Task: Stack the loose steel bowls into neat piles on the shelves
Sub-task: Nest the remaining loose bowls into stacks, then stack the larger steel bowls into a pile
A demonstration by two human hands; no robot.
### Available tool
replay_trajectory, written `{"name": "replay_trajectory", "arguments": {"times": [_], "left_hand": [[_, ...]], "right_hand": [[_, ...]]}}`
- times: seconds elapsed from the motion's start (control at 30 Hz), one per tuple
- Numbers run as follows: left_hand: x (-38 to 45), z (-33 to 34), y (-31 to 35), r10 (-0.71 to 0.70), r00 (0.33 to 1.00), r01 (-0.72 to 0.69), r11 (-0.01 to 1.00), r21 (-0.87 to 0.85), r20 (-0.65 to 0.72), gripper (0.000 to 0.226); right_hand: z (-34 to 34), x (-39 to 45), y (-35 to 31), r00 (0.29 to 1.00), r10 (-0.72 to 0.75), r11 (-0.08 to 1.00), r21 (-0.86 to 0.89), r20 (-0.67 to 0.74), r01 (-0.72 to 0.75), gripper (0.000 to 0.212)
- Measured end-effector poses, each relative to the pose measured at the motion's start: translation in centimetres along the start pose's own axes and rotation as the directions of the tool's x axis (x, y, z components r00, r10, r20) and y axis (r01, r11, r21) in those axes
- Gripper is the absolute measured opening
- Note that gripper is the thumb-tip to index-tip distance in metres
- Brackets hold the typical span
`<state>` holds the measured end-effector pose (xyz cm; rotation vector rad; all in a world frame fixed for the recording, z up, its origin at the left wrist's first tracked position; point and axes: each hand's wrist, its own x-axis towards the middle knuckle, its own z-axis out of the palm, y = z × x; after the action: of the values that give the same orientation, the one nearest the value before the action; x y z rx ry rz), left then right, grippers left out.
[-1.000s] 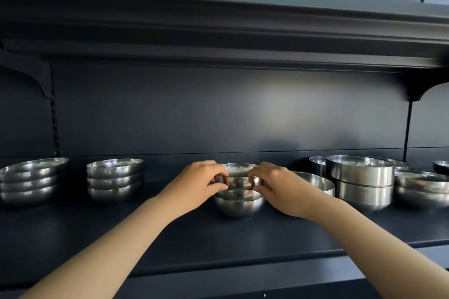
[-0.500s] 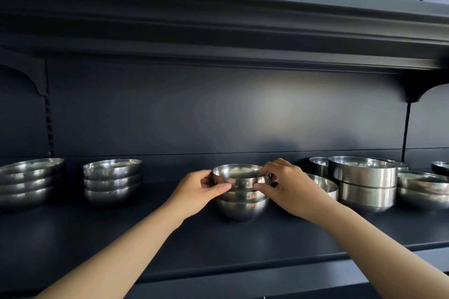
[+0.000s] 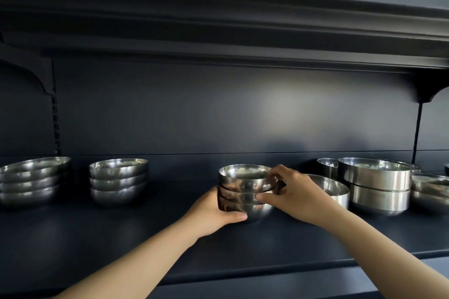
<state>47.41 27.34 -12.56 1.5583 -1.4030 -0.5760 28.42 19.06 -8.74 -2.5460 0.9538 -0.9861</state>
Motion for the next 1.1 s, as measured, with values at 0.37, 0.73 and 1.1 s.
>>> {"name": "replay_trajectory", "arguments": {"times": [0.37, 0.73, 1.1], "left_hand": [[0.0, -5.4, -1.5, -0.073, 0.99, 0.087, 0.99, 0.11, -0.12, 0.04], [-3.1, -6.9, -1.2, -0.139, 0.989, 0.146, 0.924, 0.353, -0.045, 0.052], [1.5, 7.5, 6.9, 0.294, 0.946, -0.323, 0.82, 0.472, 0.136, 0.058]], "right_hand": [[4.3, 3.7, -3.1, 0.997, -0.04, 0.998, 0.043, 0.061, 0.037, 0.042], [1.5, 2.0, -1.3, 0.997, -0.069, 0.998, -0.017, -0.033, 0.068, 0.058], [-7.2, -2.5, 6.7, 0.986, -0.092, 0.914, -0.382, 0.137, 0.138, 0.039]]}}
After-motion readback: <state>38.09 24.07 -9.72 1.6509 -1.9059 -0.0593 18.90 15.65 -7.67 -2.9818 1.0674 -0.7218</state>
